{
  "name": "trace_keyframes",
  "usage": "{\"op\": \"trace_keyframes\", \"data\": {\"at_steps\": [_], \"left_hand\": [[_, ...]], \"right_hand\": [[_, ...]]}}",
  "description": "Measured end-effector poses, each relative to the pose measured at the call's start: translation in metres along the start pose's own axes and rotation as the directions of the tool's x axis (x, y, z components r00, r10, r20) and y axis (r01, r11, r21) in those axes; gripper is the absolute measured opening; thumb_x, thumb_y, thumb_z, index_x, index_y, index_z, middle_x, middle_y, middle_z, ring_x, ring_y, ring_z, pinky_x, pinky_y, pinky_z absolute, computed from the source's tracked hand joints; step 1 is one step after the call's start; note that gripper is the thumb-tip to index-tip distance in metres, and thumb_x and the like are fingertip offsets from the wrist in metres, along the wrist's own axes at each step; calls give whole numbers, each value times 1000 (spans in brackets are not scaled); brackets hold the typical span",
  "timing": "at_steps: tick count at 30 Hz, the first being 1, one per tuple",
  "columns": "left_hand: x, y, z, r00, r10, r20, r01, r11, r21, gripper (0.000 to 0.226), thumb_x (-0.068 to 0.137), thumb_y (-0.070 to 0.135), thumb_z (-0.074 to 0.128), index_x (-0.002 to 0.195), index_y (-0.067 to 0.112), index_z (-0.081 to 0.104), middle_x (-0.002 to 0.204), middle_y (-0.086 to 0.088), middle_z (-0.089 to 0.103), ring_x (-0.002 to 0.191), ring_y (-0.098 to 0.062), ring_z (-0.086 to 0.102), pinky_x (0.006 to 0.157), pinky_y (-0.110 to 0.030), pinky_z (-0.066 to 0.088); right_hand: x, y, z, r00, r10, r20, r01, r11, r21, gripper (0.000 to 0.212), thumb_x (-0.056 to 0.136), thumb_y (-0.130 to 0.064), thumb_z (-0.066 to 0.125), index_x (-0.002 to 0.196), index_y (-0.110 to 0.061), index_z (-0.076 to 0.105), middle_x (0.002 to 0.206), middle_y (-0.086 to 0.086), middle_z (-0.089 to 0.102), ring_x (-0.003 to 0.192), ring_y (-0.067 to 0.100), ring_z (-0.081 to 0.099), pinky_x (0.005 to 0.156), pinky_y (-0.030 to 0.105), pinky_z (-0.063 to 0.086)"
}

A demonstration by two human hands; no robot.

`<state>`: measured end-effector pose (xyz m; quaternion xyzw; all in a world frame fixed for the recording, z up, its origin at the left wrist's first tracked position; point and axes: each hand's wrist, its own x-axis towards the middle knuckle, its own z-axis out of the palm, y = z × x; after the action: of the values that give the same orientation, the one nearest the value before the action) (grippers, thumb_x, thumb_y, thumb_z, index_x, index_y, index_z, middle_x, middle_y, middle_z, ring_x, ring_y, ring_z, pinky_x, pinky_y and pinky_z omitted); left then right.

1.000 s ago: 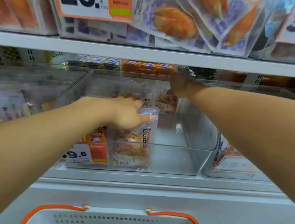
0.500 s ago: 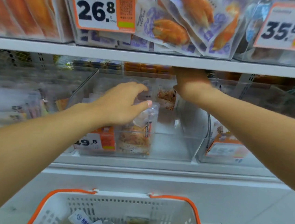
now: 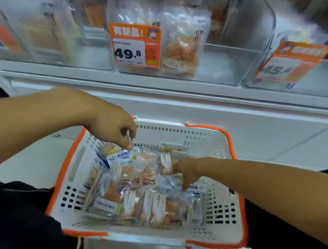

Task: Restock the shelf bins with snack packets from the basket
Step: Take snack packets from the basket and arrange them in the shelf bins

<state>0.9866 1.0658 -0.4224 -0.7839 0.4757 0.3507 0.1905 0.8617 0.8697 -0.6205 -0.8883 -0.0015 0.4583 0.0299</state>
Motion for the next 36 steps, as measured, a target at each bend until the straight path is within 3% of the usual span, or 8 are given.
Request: {"op": "trace_keyframes", "data": {"at_steps": [6,9,12,17,22,29,33,36], "left_hand": [[3,3,3,999,12,-38,-11,999,42,57,94,59,47,142,29,43,133,9,55,117,-13,54,97,-26,42],[1,-2,4,999,0,-35,2,999,52,57,94,58,47,143,29,43,134,8,54,117,-13,53,96,-25,41],[1,-8,6,999,-44,-15,45,994,96,57,94,59,46,143,29,42,136,7,53,119,-14,51,97,-26,39],[7,-11,4,999,-31,-21,32,998,63,56,95,59,47,142,29,43,135,6,53,115,-13,52,96,-25,40],[14,-14,-3,999,-40,-37,41,998,47,61,94,56,52,146,26,39,138,5,52,121,-15,51,99,-27,40],[36,-12,-18,941,-83,-329,-121,824,-554,98,73,59,75,151,20,29,147,3,44,126,-19,52,96,-27,44],[35,7,-51,806,-90,-585,-499,428,-753,44,74,30,84,113,21,66,93,5,74,87,-11,67,80,-33,56],[27,18,-83,623,-200,-756,-653,400,-644,22,74,23,84,93,21,73,81,5,76,74,-8,69,70,-30,55]], "right_hand": [[35,11,37,920,189,-344,-87,953,291,30,90,-24,66,118,-15,60,114,9,66,92,22,62,81,35,54],[47,11,39,918,304,-254,-158,869,470,38,90,-46,66,116,-20,57,113,4,65,88,17,61,86,35,54],[61,10,51,914,397,-87,-209,644,736,31,81,-54,73,78,-27,58,97,3,67,82,17,59,92,37,53],[52,9,36,836,548,-18,-150,259,954,42,70,-26,88,93,-9,58,89,8,62,80,23,60,67,33,53],[25,19,5,903,412,119,-83,-103,991,15,87,9,67,92,2,54,81,15,61,69,22,64,84,45,60],[-117,32,-135,973,-22,-228,228,191,955,23,94,9,55,115,0,61,90,11,62,80,15,60,76,31,62],[-196,40,-184,785,-75,-615,607,290,740,27,96,4,54,99,-15,73,93,-3,74,82,8,69,80,25,59],[-225,53,-202,588,-10,-809,682,543,489,18,92,-9,66,109,-13,69,98,0,75,91,14,72,75,34,61]]}}
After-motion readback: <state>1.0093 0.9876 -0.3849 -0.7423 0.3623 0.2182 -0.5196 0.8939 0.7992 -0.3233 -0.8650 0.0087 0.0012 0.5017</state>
